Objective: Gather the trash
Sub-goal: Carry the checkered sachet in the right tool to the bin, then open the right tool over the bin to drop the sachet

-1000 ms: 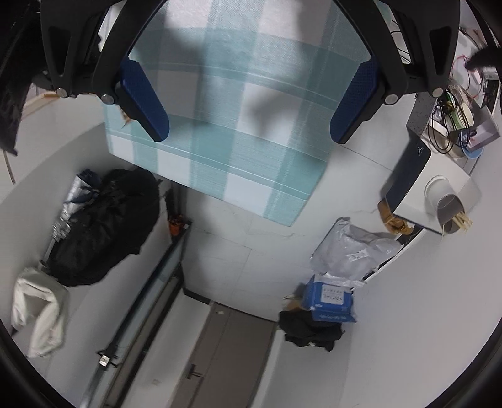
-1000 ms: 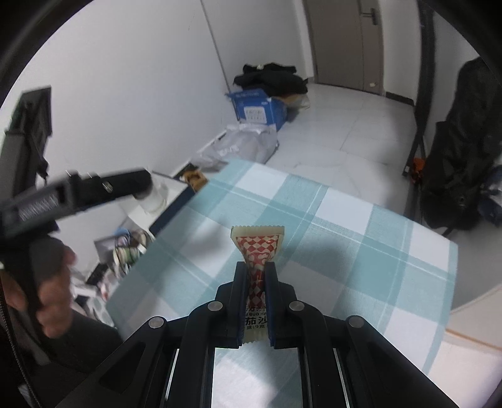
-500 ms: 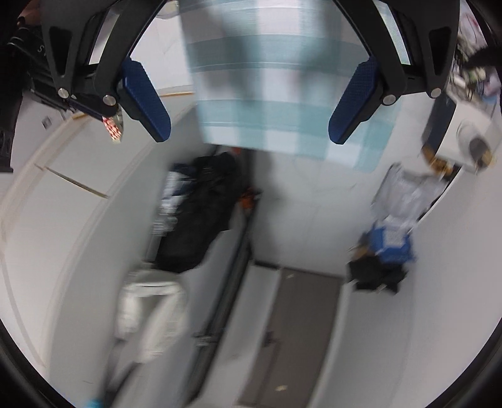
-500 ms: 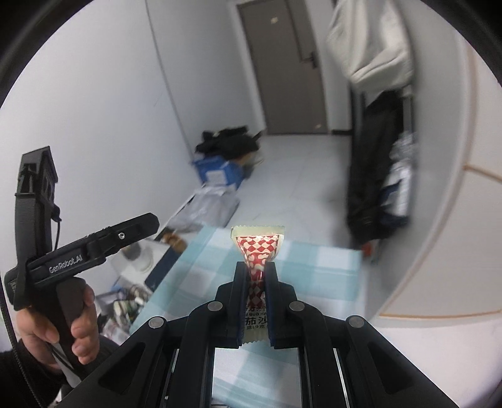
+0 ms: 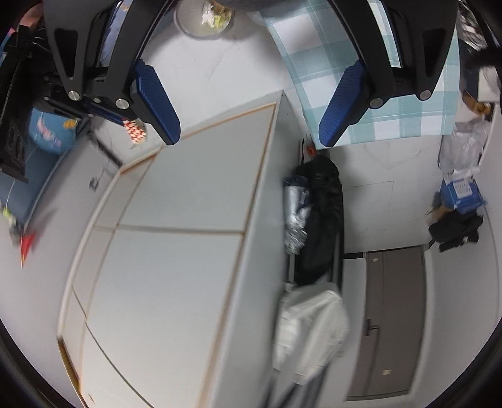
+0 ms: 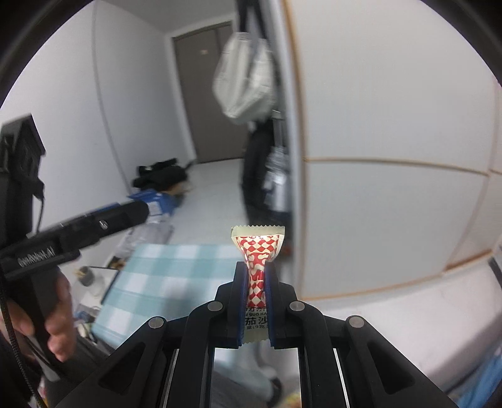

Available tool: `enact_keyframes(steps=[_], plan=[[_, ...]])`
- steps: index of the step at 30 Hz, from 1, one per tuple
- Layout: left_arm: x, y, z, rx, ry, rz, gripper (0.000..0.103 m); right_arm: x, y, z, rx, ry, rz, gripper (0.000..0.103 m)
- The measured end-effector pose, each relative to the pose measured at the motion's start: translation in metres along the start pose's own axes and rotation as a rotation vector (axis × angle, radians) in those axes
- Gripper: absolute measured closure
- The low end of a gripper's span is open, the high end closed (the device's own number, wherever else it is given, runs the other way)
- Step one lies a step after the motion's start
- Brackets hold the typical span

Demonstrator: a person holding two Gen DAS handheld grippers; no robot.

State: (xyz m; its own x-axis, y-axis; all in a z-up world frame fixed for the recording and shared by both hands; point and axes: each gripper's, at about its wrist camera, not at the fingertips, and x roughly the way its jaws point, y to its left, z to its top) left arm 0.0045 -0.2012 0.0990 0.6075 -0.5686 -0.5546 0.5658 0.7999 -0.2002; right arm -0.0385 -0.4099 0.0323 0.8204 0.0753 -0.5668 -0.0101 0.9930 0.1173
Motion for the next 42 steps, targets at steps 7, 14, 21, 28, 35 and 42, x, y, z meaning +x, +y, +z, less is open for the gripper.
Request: enact_keyframes(steps=[7,14,21,28,35,42], plan=[[0.041,-0.066,-0.022,0.126,0.149,-0.085,0.015,-0.016,-0.075,-0.047,0.155,0.039,-0.088,0.093],[0.1,-0.107,-0.053,0.2,0.373,-0.099,0.016,-0.012,-0.124,-0.1,0.286,0.1,-0.148,0.093],[0.158,-0.115,-0.094,0.201,0.61,-0.107,0.026,0.03,-0.164,-0.161,0.402,0.243,-0.172,0.093],[0.199,-0.12,-0.135,0.214,0.825,-0.09,0.026,0.063,-0.178,-0.207,0.468,0.363,-0.169,0.093],[0.238,-0.107,-0.179,0.186,1.03,-0.042,0.026,0.099,-0.178,-0.249,0.529,0.478,-0.145,0.093],[0.263,-0.1,-0.195,0.165,1.146,0.004,0.026,0.138,-0.181,-0.28,0.584,0.583,-0.124,0.093]])
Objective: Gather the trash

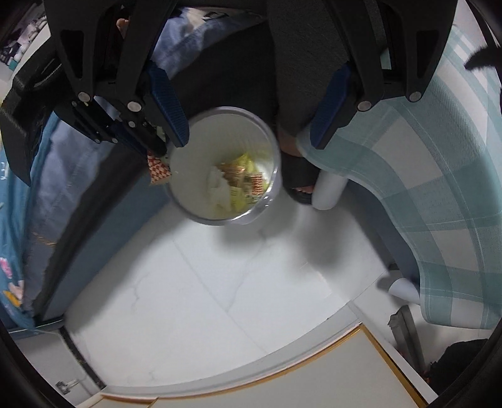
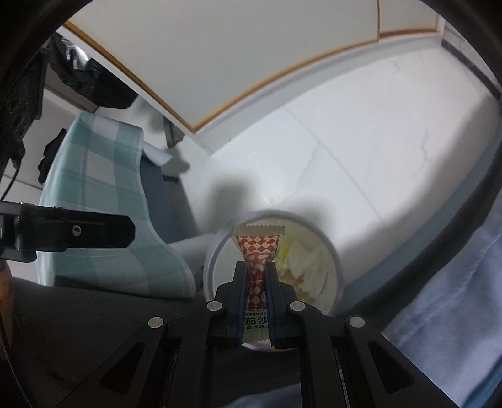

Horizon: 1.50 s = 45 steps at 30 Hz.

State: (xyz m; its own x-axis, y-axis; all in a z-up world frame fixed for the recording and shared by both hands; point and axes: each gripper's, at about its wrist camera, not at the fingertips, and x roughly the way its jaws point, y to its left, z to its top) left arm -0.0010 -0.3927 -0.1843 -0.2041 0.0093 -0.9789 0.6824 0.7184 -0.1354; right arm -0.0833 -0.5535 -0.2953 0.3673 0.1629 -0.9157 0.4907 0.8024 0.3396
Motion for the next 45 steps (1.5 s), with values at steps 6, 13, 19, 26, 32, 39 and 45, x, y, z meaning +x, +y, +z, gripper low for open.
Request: enact_keyframes(steps=[6,13,19,26,32,39,45], plan=[[0.014,0.008,0.002,-0.031,0.056,0.026,0.026,0.024,-0.004,-0.004,0.076,0.052,0.027,0.091],[0.024,0.009,0.002,-0.034,0.099,0.024,0.026,0.042,-0.012,-0.015,0.158,0.098,0.03,0.09],[0.028,0.012,0.0,-0.028,0.109,0.033,0.026,0.042,-0.019,-0.015,0.185,0.098,0.002,0.09],[0.032,0.013,-0.001,-0.036,0.122,0.015,0.026,0.031,-0.026,-0.019,0.211,0.079,0.007,0.088],[0.03,0.007,-0.004,-0.002,0.111,0.019,0.026,0.01,-0.03,-0.017,0.23,0.04,0.014,0.077],[0.013,0.001,-0.006,0.035,0.011,0.032,0.025,-0.028,-0.028,-0.007,0.237,-0.057,0.021,0.061],[-0.017,-0.004,-0.012,0.057,-0.122,0.033,0.022,-0.061,-0.025,0.0,0.233,-0.124,0.027,0.055]])
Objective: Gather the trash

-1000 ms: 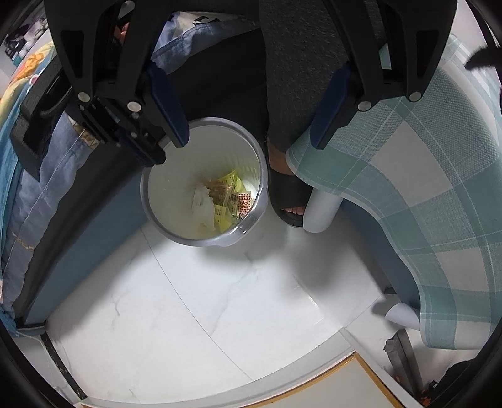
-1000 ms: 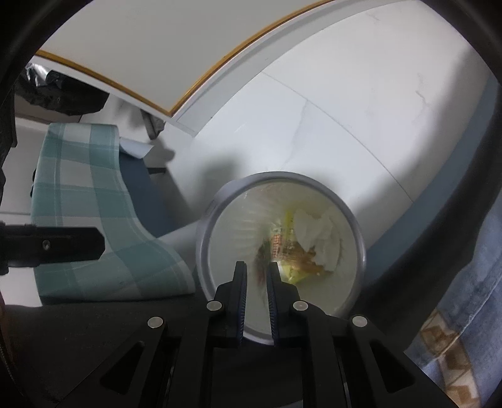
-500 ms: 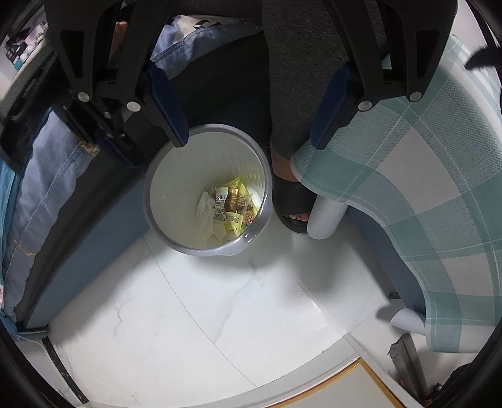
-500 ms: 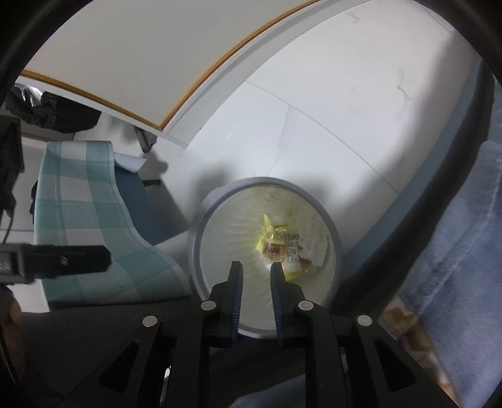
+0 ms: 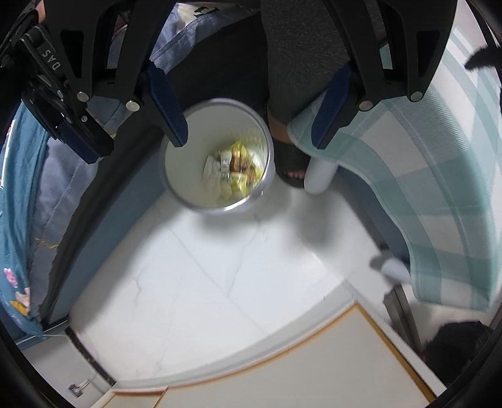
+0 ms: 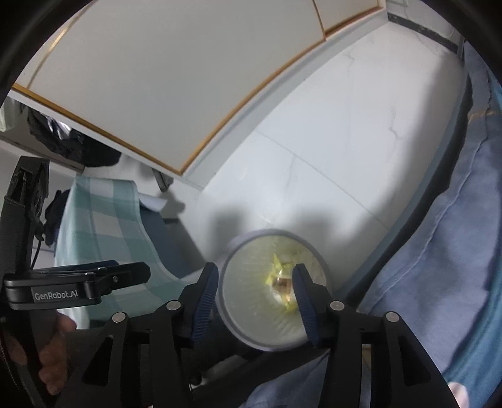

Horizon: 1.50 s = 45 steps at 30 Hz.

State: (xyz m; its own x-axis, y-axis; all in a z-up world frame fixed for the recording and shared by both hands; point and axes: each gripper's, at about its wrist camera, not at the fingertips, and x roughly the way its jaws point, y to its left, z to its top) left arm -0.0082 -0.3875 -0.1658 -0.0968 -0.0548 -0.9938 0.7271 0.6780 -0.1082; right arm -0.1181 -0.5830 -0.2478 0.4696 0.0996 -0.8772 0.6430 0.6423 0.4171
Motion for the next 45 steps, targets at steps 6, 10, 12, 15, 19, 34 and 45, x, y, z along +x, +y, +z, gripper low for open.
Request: enact_keyframes(steps=[6,10,12,15,19,34,45], plan=[[-0.042,-0.005,-0.007,0.011,-0.172,0.022,0.018,-0.033,0.011,0.006,-0.024,-0.071,0.007,0.044],[-0.071,-0.007,-0.014,0.018,-0.272,0.013,0.018,-0.055,0.019,0.005,-0.045,-0.112,0.01,0.039],[-0.083,-0.009,-0.018,0.022,-0.296,0.019,0.017,-0.066,0.023,0.003,-0.053,-0.13,0.009,0.034],[-0.096,-0.011,-0.025,0.028,-0.328,0.017,0.012,-0.078,0.027,-0.001,-0.065,-0.141,0.007,0.032],[-0.111,-0.012,-0.039,0.047,-0.378,0.029,0.01,-0.095,0.029,-0.006,-0.077,-0.15,0.009,0.028],[-0.121,-0.008,-0.081,0.023,-0.38,-0.007,0.007,-0.119,0.042,-0.044,-0.13,-0.116,0.004,0.017],[-0.114,-0.006,-0.09,0.008,-0.366,-0.009,0.007,-0.117,0.038,-0.054,-0.134,-0.097,-0.013,0.016]])
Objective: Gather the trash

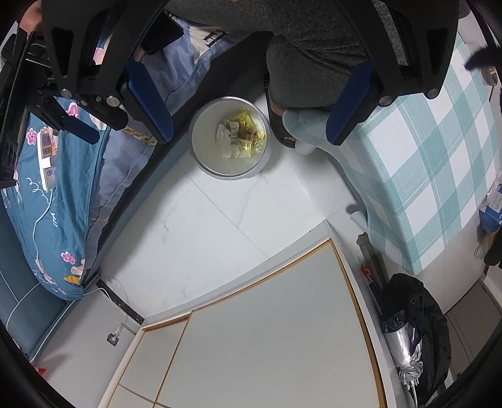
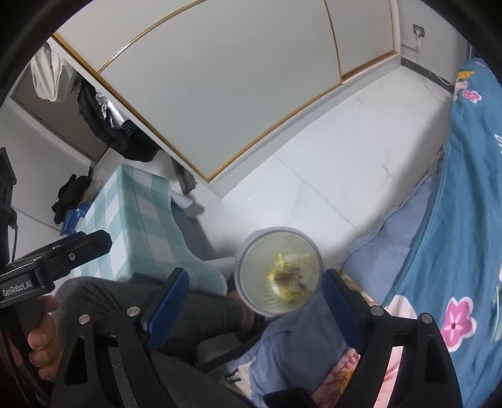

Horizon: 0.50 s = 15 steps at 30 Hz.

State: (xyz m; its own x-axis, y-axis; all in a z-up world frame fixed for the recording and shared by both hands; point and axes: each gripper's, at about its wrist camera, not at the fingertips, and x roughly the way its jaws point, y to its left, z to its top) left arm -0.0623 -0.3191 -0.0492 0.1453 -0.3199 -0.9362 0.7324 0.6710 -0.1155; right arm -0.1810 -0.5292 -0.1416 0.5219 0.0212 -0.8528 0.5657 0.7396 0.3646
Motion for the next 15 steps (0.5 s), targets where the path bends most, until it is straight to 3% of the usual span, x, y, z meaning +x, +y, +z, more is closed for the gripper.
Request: enact_keyframes(steps=[15], plan=[[-0.0017,0.0004,-0.0014,0.005,-0.012,0.014,0.007,0.0023,0.0021,0.0027,-0.002,-0.001,0.0,0.016]])
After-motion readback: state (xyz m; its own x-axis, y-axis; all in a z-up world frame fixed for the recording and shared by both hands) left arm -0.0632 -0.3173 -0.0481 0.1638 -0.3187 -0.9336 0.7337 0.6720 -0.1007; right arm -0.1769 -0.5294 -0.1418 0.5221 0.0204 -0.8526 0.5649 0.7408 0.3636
